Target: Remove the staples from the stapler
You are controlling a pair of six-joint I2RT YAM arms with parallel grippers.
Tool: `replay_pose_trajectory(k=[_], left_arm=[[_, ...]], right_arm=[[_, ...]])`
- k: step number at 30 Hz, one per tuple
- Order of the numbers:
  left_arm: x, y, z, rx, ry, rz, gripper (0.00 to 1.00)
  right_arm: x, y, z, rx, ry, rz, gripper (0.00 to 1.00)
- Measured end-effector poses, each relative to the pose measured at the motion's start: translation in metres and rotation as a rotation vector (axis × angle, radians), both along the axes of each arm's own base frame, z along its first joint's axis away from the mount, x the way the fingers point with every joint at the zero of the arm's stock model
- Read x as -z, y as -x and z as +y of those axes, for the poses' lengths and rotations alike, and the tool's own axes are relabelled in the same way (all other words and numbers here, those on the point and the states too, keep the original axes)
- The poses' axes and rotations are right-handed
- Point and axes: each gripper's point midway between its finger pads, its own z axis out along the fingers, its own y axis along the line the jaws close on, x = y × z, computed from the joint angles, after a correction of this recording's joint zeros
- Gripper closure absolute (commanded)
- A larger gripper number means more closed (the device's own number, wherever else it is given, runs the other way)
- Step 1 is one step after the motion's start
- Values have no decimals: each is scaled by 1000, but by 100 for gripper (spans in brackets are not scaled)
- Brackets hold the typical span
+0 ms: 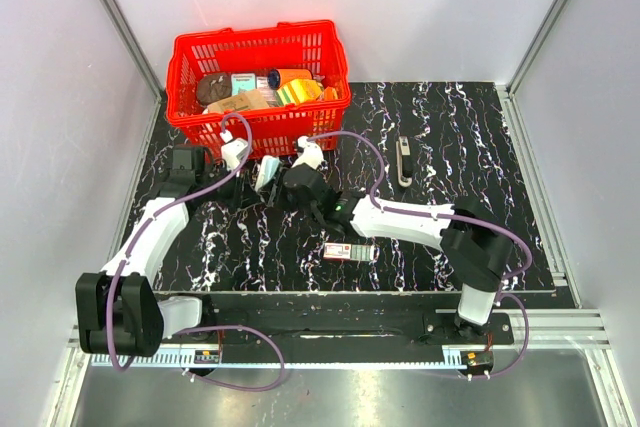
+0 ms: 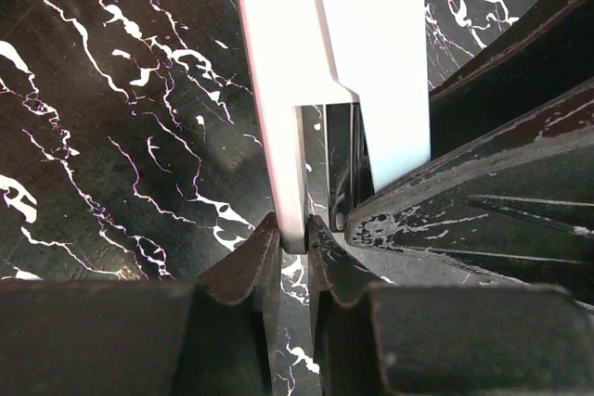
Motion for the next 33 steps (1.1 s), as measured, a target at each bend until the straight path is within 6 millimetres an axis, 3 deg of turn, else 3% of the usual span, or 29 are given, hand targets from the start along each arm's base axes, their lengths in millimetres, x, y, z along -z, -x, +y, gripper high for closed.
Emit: replay_pose_trajectory(k=[7,21,33], left_arm=[[2,2,0,24,-25,-27,100],[33,-16,33,2,-268,-163,100],[52,-30,38,8,-599,-471,100]], right_arm=[[3,7,-6,-18,0,7,100],[20,26,-24,-158,23,17,100],[44,37,-37,-321,218,-67,100]])
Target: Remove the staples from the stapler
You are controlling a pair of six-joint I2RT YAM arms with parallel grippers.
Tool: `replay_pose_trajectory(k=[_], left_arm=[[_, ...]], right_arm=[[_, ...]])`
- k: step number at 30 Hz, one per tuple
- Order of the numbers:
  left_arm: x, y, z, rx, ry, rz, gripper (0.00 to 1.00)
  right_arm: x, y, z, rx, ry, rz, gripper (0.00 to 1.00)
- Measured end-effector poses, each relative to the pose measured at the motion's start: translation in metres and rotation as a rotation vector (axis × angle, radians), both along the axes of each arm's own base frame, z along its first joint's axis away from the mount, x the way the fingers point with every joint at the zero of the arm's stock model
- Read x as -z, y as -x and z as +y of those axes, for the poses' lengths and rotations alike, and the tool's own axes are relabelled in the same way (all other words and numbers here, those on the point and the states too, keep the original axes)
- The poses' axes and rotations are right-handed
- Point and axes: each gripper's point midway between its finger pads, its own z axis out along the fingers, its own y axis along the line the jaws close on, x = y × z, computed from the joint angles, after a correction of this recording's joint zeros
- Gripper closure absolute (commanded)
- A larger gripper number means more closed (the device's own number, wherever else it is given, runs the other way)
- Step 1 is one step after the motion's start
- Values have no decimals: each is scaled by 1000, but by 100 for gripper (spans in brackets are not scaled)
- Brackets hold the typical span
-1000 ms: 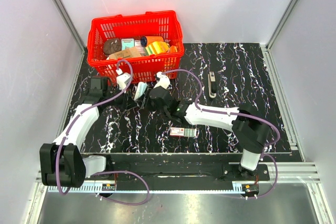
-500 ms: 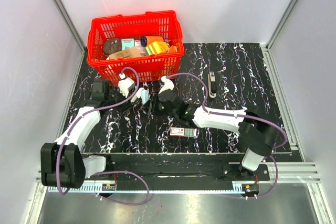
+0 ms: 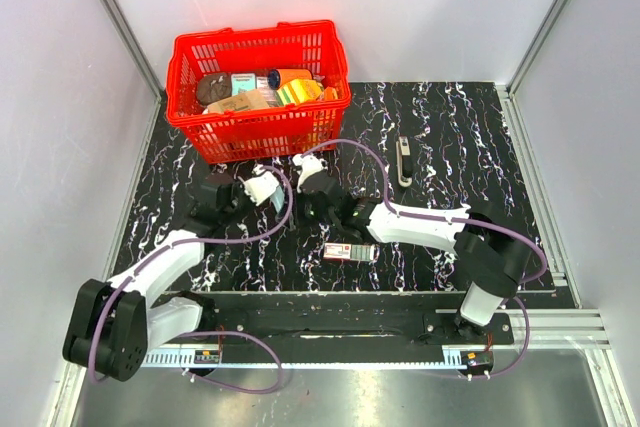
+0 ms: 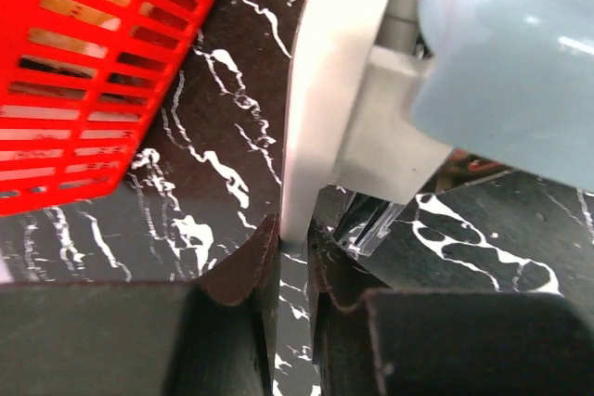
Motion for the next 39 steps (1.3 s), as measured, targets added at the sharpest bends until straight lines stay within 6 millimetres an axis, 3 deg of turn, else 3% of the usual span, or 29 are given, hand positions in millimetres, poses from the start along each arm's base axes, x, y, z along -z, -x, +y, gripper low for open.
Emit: replay_pose_trajectory(k=[15,19,24,29,33,36,39], left_arm=[[-14,-7,5,-12,-222,-302,100],[-11,-3,6,-25,-220,-256,99],[-17,8,-7,-17,-131,-82,88],[-20,34,-22,15,12,118,80],[-15,66,-31,57,101,241,71],[-10,93,-32,69,145,348,70],[-6,107,-32,62,163,415,65]], right_arm=[[12,7,-4,-87,73,-34,100],[14,9,-4,-92,75,-28,100],[4,6,1,-73,47,-18,100],[-17,0,7,-37,13,-20,100],[-19,10,10,-56,18,-11,100],[-22,17,13,-72,20,-11,100],[-20,18,9,-73,47,0,100]])
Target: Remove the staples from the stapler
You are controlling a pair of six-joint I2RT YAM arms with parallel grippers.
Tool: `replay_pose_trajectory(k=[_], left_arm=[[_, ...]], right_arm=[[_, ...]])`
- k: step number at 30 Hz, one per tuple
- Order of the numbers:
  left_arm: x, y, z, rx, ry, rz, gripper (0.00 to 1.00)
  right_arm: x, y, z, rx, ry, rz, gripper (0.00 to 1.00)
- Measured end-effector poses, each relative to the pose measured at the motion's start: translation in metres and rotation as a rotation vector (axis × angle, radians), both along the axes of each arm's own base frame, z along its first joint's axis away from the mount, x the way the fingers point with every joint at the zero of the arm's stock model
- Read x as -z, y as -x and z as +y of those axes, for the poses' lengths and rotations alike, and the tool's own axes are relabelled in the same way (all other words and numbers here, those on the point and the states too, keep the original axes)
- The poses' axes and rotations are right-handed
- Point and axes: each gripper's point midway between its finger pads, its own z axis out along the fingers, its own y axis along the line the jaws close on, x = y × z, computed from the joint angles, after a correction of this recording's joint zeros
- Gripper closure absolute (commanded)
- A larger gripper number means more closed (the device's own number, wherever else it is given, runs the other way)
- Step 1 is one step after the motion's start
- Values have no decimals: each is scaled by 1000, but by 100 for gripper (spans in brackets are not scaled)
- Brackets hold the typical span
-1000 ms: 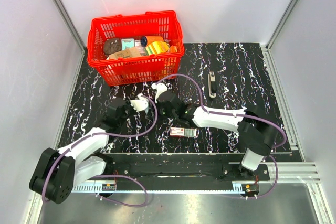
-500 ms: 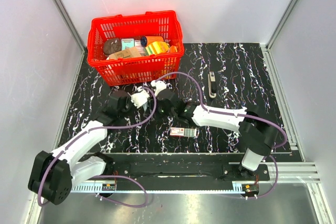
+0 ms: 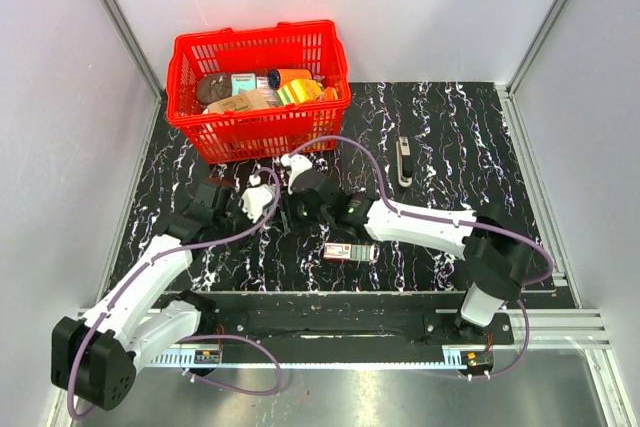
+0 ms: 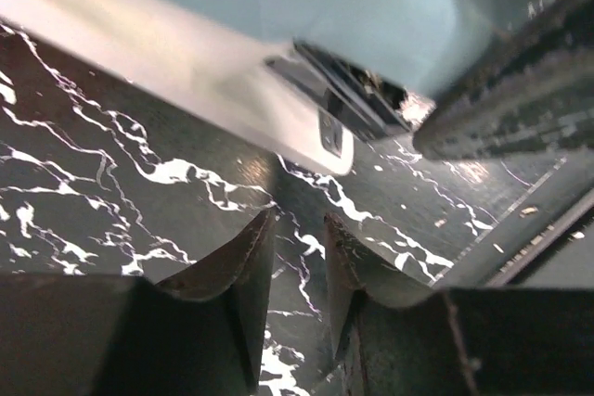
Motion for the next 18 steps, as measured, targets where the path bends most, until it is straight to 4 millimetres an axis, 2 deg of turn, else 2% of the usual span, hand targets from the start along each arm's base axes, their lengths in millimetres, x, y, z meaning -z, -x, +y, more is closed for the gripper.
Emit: replay_pose_trajectory(k=[2,3,5,8,9,10,15,18], left_arm=[[0,7,0,-5,3,37,62],[-5,13,-5,60,17,39,62],[-28,26,-34,241,98,11,62],[-65,18,-47,297,192,-69,60],[-77,9,-45,279,222,-100,59],[-87,0,-41,246,249,-125,49],[-130,-54,-1,13,335,-199,42],[-137,-70,14,-59,368,-196,39]], right_arm=[[1,0,-3,8,24,10,100],[1,-8,-6,45,34,4,100],[4,-30,-9,110,43,-7,100],[22,-50,-26,188,105,1,100],[29,-53,-32,204,133,9,100],[34,-53,-35,210,155,16,100],[60,-46,-41,202,260,70,100],[72,-40,-44,195,311,98,100]])
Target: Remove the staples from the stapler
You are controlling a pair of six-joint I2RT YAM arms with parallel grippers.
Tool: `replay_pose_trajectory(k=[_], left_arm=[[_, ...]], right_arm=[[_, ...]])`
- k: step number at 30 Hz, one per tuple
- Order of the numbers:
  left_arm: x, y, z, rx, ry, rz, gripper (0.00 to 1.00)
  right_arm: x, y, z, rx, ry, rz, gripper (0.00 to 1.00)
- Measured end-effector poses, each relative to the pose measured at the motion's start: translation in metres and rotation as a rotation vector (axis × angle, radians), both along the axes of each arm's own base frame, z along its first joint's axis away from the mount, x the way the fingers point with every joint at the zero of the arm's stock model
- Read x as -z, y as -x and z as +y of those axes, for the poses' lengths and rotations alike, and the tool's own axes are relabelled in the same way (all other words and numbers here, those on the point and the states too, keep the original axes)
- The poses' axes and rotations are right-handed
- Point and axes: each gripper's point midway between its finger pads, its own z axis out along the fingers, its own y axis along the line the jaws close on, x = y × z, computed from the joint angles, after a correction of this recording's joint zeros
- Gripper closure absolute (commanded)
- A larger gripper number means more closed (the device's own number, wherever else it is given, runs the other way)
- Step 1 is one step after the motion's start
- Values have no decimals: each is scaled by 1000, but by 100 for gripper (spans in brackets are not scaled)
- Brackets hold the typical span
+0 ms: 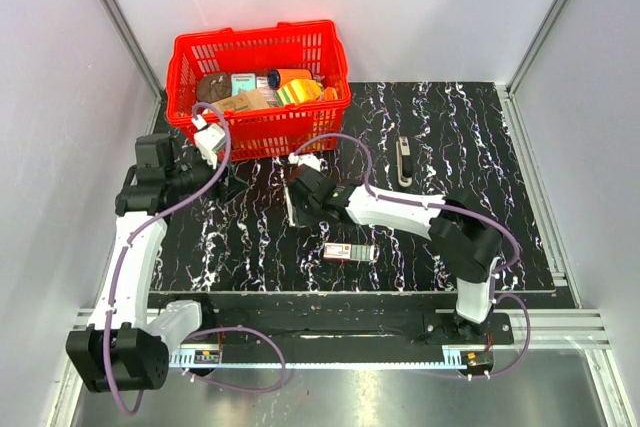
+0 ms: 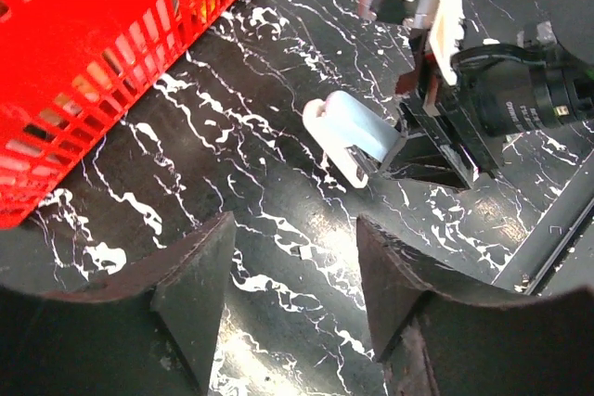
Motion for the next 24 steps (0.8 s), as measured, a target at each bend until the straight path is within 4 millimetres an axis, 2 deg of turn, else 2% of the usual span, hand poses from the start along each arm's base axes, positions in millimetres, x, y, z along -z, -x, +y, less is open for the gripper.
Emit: replay_pose_trajectory(k=[1,2,10,15,16,17,24], left_arm=[[1,-2,4,-16,11,10,28],[2,-3,7,-27,16,21,26],[5,-10,15,-69,46,50,21],[14,-21,22,-102,46,61,20],[17,-22,23,-108,45,69,20],[20,-22,24,-112,43,75,10],[35,-28,28,-135,29,119,4]], right_arm=[[3,2,0,-2,14,9,100],[6,4,0,-6,27,18,100],[11,22,10,-47,67,83,100],[24,26,20,-65,101,140,99],[28,26,22,-67,109,150,95],[32,25,24,-67,117,155,92],[39,19,31,-60,142,164,60]])
